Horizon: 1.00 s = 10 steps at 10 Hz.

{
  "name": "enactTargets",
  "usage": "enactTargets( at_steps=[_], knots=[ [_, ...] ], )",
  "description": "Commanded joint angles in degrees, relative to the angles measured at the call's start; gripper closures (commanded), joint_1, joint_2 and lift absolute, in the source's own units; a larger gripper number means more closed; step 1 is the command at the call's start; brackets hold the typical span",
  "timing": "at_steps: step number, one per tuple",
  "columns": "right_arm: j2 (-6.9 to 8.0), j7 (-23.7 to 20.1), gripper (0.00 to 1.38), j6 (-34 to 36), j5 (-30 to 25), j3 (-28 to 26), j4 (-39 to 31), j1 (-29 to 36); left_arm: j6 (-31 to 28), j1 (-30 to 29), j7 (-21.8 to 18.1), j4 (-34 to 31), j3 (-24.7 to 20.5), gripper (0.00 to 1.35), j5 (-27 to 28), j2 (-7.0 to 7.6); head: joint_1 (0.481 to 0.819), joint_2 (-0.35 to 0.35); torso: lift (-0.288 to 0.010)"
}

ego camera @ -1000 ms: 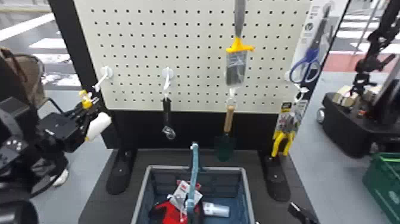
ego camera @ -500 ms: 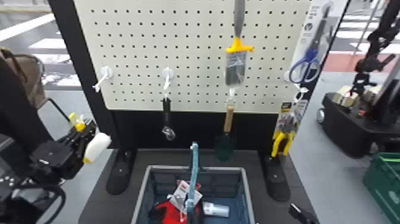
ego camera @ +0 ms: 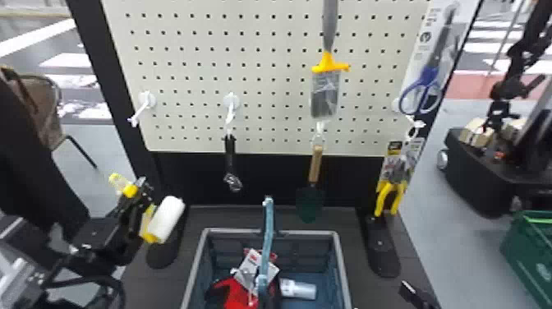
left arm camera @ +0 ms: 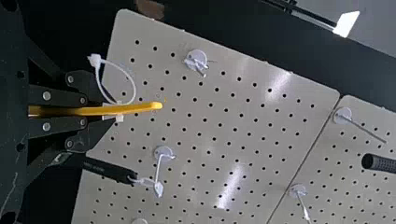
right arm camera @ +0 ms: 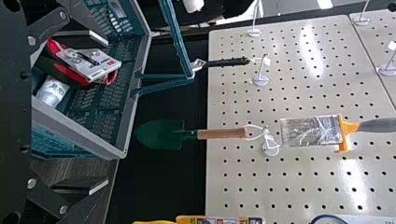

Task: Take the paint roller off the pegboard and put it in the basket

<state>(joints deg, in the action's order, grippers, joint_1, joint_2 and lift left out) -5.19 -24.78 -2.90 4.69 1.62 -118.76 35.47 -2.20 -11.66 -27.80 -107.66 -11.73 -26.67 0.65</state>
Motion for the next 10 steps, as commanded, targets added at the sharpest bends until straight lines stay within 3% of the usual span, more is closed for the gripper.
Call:
enactTargets(
  at_steps=[1, 5, 10],
  knots=[
    [0.0, 0.1, 0.25, 0.0, 0.1, 0.0, 0.1, 0.0, -2.0, -0.3, 0.6, 0.0, 1.1, 1.22, -3.7, 0.05, 0.549, 0.0, -0.1],
    [0.09, 0.1, 0.25, 0.0, 0.1, 0.1, 0.3, 0.0, -3.8, -0.9, 1.9, 1.3, 4.8, 1.22, -7.2, -0.03, 0.549, 0.0, -0.1],
    [0.09, 0.1, 0.25, 0.0, 0.3, 0.1, 0.1, -0.1, -2.5, 0.6, 1.7, 8.0, 12.2, 1.22, -10.0, -0.03, 0.549, 0.0, -0.1]
  ],
)
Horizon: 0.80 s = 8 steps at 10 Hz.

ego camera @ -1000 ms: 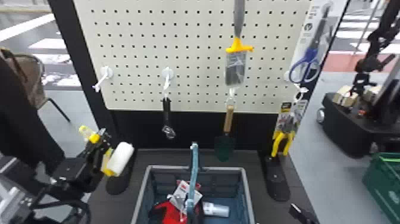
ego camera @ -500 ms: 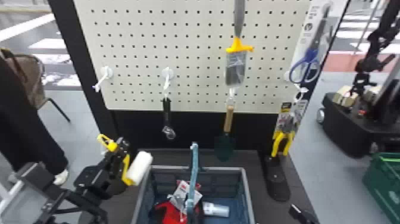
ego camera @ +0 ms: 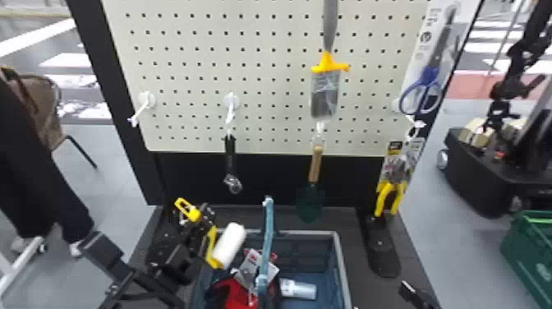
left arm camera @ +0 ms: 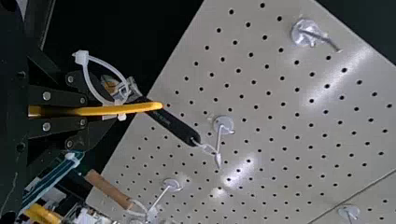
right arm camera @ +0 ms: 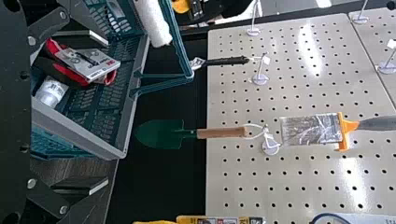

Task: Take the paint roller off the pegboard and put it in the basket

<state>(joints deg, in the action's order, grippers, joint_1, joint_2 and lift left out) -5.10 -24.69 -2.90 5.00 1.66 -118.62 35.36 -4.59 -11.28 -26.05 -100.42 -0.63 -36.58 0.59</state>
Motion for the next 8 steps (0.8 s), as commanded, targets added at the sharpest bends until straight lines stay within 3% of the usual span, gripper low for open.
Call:
enactTargets(
  at_steps=[1, 4, 5, 6, 7, 8],
  knots=[
    [0.0, 0.0, 0.25, 0.0, 0.0, 0.0, 0.0, 0.0, -0.2, 0.5, -0.5, 2.2, 2.2, 1.22, -0.2, 0.03, 0.549, 0.0, -0.1],
    [0.0, 0.0, 0.25, -0.1, 0.1, 0.0, 0.1, -0.1, 0.7, 0.8, -1.3, 6.7, 5.7, 1.22, -2.4, -0.32, 0.549, 0.0, -0.1],
    [-0.09, 0.0, 0.25, -0.1, 0.1, 0.0, 0.1, -0.3, 2.9, 1.0, -1.3, 6.8, 5.7, 1.13, 0.2, -0.74, 0.549, 0.0, -0.1],
    [-0.09, -0.1, 0.25, -0.1, 0.1, 0.0, 0.1, -0.3, 3.8, 1.3, -1.1, 6.8, 5.5, 0.67, 1.3, -0.74, 0.549, 0.0, -0.1],
    [-0.09, -0.1, 0.25, -0.1, 0.1, 0.0, 0.3, -0.3, 3.5, 1.4, -1.1, 6.8, 5.1, 0.3, 1.6, -0.74, 0.549, 0.0, -0.1],
    [-0.09, -0.1, 0.25, -0.1, 0.1, 0.0, 0.3, -0.3, 3.6, 1.3, -1.1, 6.8, 4.8, 0.11, 1.7, -0.74, 0.549, 0.0, -0.1]
  ],
)
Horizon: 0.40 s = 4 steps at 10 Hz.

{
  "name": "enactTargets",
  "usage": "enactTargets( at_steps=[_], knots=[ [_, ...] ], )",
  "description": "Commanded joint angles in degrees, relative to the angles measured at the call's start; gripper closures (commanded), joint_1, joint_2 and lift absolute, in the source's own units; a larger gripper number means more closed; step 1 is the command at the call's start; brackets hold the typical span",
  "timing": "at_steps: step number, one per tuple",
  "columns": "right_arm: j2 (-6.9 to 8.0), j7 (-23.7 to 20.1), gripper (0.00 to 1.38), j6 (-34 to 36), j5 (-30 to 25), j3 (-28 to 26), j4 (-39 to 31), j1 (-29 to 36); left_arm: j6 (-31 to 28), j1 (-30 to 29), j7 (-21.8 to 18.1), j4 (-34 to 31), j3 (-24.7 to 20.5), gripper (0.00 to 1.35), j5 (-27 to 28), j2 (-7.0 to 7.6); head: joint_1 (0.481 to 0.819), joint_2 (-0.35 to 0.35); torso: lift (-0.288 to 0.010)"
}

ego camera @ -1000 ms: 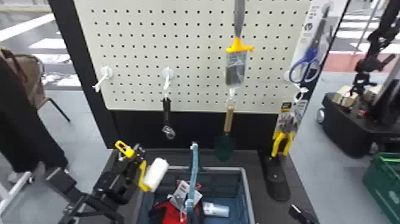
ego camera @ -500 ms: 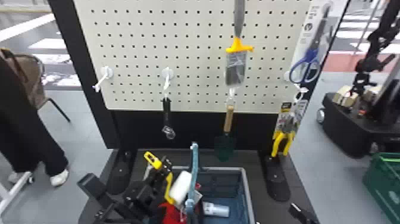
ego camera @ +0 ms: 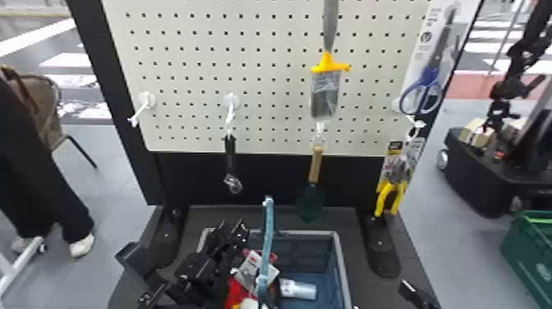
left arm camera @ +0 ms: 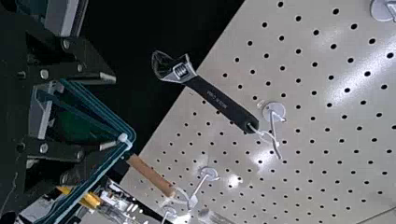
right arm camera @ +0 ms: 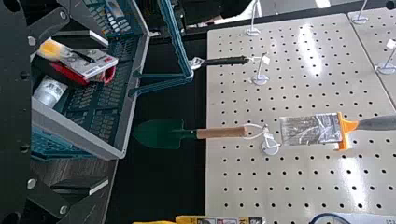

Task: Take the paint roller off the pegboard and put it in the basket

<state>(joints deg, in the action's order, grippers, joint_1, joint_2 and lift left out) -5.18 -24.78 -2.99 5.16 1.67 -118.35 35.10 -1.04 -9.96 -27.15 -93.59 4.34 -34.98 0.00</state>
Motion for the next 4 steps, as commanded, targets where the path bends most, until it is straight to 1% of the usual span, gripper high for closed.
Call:
enactTargets(
  at_steps=[1, 4],
  knots=[
    [0.0, 0.0, 0.25, 0.0, 0.0, 0.0, 0.0, 0.0, 0.2, 0.0, 0.0, 0.0, -0.4, 0.11, 0.4, -0.15, 0.549, 0.0, -0.1],
    [0.0, 0.0, 0.25, 0.0, -0.1, 0.0, 0.0, -0.1, 0.5, 0.3, 0.0, 0.0, -0.6, 0.12, 1.4, -0.15, 0.549, 0.0, -0.1]
  ],
)
